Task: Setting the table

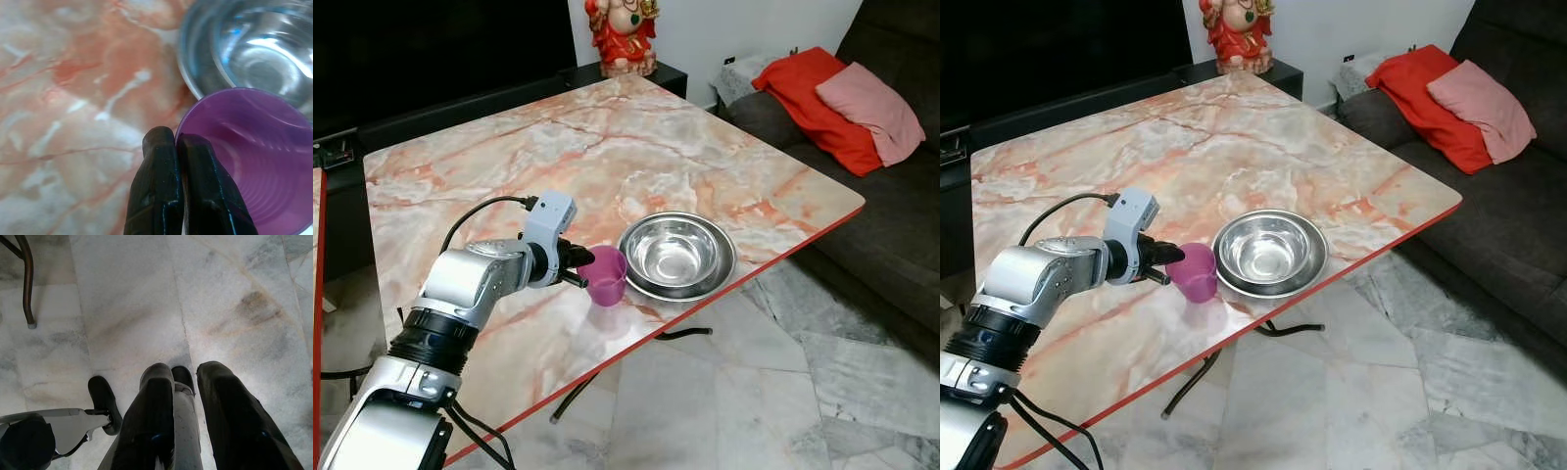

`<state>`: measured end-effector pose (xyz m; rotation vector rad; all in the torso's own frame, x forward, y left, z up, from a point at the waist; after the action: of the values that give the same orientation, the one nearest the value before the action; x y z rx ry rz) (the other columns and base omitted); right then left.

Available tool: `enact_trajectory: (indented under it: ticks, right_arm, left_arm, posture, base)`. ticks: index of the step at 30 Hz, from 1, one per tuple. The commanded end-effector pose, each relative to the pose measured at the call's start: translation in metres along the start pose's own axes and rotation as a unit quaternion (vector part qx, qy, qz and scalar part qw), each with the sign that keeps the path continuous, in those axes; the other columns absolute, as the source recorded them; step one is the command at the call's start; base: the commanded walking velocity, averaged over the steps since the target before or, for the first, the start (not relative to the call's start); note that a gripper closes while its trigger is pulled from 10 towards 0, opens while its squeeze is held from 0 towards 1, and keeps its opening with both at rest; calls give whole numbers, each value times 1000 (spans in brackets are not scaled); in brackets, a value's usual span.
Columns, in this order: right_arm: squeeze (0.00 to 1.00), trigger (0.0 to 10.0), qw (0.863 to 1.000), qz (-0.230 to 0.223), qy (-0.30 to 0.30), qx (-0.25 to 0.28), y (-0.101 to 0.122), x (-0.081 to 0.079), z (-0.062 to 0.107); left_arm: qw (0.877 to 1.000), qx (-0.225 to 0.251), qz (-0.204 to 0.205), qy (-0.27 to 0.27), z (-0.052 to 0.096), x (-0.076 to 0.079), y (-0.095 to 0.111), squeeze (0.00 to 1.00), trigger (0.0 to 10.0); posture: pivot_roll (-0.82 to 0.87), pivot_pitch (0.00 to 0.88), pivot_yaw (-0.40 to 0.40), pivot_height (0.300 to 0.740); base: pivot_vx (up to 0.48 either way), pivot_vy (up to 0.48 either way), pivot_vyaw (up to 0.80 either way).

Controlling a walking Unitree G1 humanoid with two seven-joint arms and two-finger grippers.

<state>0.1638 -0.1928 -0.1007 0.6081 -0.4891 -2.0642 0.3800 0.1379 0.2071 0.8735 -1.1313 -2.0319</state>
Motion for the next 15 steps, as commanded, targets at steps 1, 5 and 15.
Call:
enact_trajectory:
  ticks: [1,5,15]
  right_arm:
    - [0,10000,1000,-7,-6,-6,-6,2,2]
    - [0,10000,1000,-6,-5,-7,-6,2,2]
    - [0,10000,1000,-6,-4,-8,-7,1,2]
  left_arm:
    - [1000,2,5,27,2,-11,3,227,10000]
    - [999,6,15,45,3,-17,7,490,10000]
    - [998,22,17,57,7,-21,17,200,10000]
  posture:
    - [-6,130,89,740]
    - [-4,136,87,740]
    - [2,138,85,740]
  base:
    - [0,0,0]
    - [0,0,0]
    - [0,0,0]
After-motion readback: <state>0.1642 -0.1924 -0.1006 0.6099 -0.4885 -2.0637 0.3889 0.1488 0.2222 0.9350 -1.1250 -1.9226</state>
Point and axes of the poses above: a point about 5 cm out from each wrist's last joint towards the gripper, its own z axis pointing back from the gripper into the wrist, its own y axis along the axis of the wrist's last joint, x = y × z, the point moved 1 cm from there along -z, pointing out of the wrist towards the gripper, and after that the axes turned 15 degrees about -z, right-handed, at the moved point
